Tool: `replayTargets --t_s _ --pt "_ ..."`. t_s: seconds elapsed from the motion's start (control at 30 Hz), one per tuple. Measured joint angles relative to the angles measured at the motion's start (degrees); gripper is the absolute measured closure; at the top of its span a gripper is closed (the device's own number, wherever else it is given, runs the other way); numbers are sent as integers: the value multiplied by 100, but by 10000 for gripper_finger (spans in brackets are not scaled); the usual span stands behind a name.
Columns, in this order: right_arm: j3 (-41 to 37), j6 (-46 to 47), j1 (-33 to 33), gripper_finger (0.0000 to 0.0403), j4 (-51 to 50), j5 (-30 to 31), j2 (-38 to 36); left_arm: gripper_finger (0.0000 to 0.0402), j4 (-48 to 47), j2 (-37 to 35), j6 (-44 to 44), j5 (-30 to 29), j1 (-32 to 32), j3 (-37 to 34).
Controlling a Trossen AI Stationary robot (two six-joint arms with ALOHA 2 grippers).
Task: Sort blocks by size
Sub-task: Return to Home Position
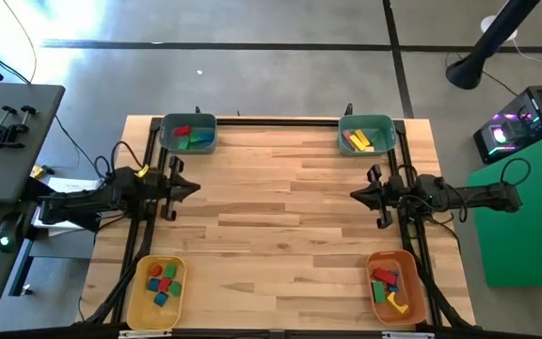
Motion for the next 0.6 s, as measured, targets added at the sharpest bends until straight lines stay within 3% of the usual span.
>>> replayTargets --t_s 0.3,0.6 --pt "0 180 0 401 -584 -22 13 401 -876 40 781 -20 4 4" --pt "0 -103 0 401 -1365 35 20 401 -1238 88 412 -133 4 2"
